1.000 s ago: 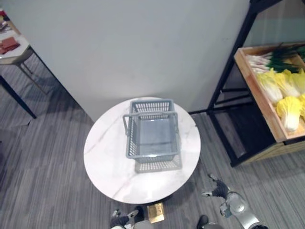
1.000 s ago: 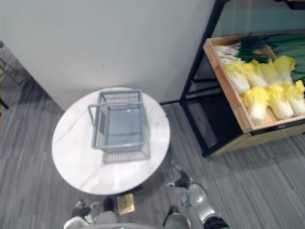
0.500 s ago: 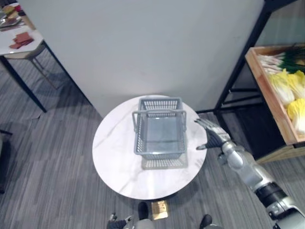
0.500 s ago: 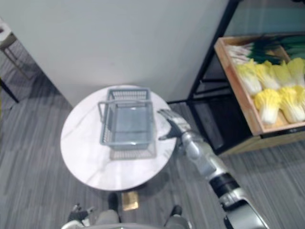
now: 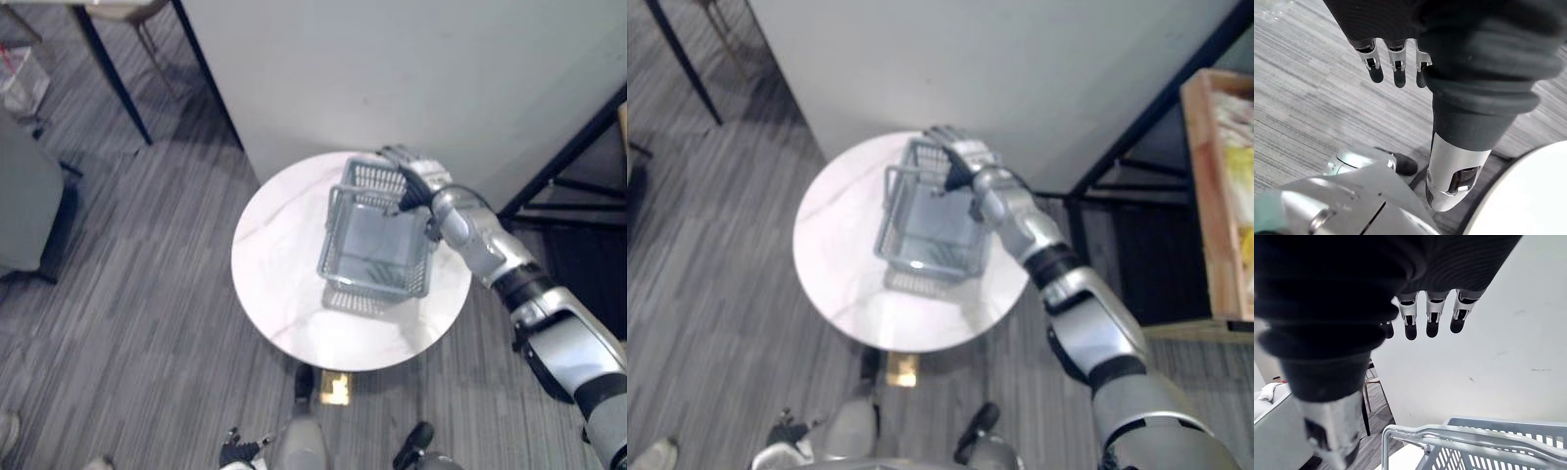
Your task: Pick vegetable in the basket
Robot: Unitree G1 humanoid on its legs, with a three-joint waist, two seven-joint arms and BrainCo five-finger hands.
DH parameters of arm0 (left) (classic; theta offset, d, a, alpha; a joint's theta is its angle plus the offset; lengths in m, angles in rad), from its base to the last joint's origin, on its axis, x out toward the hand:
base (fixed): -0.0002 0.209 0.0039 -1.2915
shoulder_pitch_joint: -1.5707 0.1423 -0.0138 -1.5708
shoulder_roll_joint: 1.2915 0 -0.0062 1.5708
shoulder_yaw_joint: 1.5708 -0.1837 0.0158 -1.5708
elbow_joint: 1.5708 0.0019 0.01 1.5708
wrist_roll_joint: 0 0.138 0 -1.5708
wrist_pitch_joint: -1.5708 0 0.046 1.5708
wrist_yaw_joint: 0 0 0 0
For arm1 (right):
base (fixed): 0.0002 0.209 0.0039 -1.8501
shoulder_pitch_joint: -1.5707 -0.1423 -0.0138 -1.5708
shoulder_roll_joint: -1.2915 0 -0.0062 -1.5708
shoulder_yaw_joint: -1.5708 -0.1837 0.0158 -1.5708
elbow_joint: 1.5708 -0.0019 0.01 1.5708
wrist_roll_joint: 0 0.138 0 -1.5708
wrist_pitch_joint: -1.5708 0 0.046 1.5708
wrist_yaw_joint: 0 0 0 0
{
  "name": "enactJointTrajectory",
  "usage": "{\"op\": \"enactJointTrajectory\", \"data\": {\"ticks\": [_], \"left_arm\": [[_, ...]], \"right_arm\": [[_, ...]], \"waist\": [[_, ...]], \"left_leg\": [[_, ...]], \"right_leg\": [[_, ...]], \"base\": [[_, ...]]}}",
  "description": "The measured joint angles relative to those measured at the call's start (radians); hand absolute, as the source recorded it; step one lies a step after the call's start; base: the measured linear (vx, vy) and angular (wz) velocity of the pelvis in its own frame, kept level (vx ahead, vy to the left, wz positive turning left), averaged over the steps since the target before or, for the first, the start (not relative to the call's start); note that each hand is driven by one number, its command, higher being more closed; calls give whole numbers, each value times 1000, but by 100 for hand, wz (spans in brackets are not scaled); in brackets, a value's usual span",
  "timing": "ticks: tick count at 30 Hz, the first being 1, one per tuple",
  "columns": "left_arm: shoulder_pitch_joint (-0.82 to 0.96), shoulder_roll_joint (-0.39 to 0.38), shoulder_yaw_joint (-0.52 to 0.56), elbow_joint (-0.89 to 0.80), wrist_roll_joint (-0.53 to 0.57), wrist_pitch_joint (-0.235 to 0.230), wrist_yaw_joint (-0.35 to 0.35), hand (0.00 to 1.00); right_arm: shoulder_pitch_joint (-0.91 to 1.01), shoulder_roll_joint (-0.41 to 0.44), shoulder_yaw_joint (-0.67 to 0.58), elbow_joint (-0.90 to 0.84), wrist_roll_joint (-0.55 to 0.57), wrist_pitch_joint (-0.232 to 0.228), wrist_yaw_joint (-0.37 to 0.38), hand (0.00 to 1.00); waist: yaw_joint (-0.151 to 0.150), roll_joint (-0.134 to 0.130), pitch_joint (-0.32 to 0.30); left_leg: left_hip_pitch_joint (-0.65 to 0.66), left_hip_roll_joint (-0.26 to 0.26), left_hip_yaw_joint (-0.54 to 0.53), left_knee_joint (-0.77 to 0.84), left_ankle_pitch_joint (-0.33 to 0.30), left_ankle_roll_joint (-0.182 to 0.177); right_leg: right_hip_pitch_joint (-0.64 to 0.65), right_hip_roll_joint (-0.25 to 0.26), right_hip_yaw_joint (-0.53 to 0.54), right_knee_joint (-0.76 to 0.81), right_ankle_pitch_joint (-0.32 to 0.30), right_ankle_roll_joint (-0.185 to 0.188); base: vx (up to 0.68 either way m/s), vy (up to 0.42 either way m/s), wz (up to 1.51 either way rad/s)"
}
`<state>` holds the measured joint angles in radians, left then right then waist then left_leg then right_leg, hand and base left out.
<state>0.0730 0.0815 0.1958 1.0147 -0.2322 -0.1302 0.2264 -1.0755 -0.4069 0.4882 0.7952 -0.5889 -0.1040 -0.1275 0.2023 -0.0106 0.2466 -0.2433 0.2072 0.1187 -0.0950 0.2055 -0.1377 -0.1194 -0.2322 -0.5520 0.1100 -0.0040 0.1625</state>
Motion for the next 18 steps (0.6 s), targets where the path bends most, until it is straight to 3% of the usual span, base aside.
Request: {"op": "enactJointTrajectory", "data": {"ticks": [3,6,18], "left_arm": [[-19,-1,-1,-6,-2,-12,8,0],[-43,0,-2,-23,-2,-24,11,0],[-110,0,-83,-42,-40,-43,34,0]], "right_arm": [[-72,16,-43,76,0,17,-33,0],[-114,14,-94,141,0,40,-45,0],[-196,-22,-177,286,0,72,-83,0]], "waist": [[8,2,52],[18,2,66],[10,32,151]], "left_leg": [[-12,-18,-15,0,3,4],[-49,-22,-23,0,10,9],[-91,-43,-59,0,18,13]], "right_leg": [[-4,-19,-9,7,0,1],[-37,-24,-18,15,0,1],[-55,-37,-50,15,0,2]], "base": [[22,40,14],[19,12,12],[40,-16,8]]}}
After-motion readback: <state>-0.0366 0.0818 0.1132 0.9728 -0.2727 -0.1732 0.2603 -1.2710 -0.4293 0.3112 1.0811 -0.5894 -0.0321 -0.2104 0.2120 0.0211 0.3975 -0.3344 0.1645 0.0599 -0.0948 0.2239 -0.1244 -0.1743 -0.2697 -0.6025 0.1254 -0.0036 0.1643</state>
